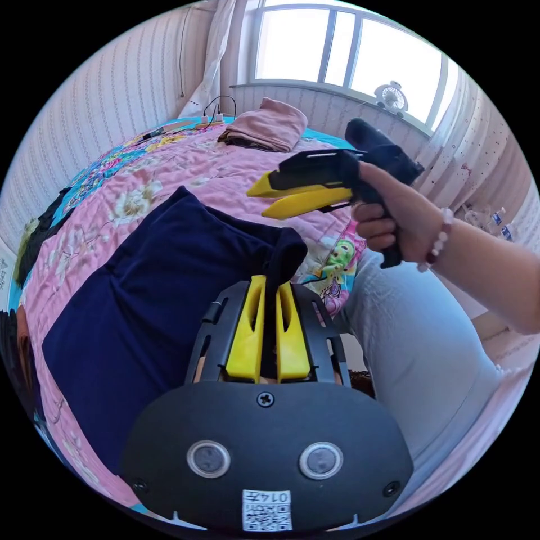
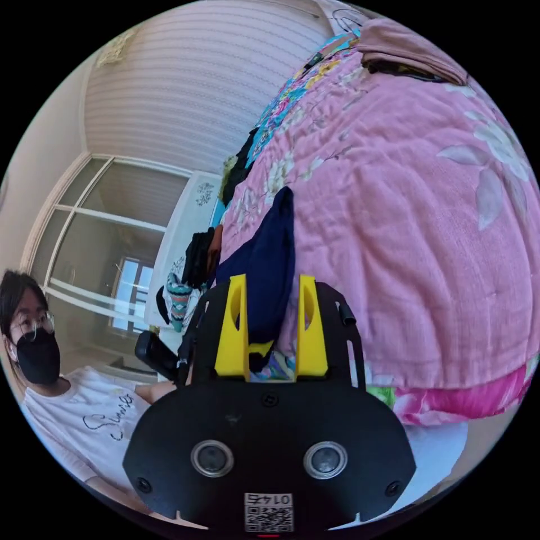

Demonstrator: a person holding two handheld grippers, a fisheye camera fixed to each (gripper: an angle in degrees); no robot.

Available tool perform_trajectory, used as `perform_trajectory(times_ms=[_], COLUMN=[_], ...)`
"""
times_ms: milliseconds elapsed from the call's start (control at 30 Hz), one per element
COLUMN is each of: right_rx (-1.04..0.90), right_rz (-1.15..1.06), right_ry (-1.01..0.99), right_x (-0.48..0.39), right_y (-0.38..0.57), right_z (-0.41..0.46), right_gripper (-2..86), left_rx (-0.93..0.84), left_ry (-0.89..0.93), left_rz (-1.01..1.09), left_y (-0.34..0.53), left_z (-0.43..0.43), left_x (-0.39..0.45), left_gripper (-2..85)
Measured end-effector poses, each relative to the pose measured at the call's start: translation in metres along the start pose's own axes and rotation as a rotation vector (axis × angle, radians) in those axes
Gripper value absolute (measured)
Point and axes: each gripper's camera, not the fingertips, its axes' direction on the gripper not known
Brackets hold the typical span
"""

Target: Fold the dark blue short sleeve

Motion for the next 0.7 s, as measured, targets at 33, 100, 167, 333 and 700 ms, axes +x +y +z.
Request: perform_trajectory(times_ms=[33,100,167,333,700], right_rx=[0.008,-0.005,-0.016,-0.099,-0.459], right_rz=[0.01,0.021,0.01,-0.009,-0.458], right_ry=[-0.01,-0.009,-0.005,0.014,-0.002], right_x=[0.004,0.012,0.009,-0.021,-0.257], right_y=[-0.007,-0.032,-0.05,-0.089,-0.07], right_z=[0.006,0.033,0.05,0.077,0.299], right_gripper=[12.9,12.1,10.0,2.7,1.3], left_rx=[0.007,0.03,0.052,0.145,0.291], left_ry=[0.001,0.013,0.022,0.024,-0.191], left_rz=[-0.001,-0.013,-0.027,-0.112,-0.546], left_y=[0.001,0.004,0.008,0.024,0.152], left_z=[-0.002,-0.011,-0.019,-0.055,-0.207], left_x=[-0.001,-0.009,-0.016,-0.045,-0.142], left_gripper=[0.5,0.3,0.3,0.2,-0.1])
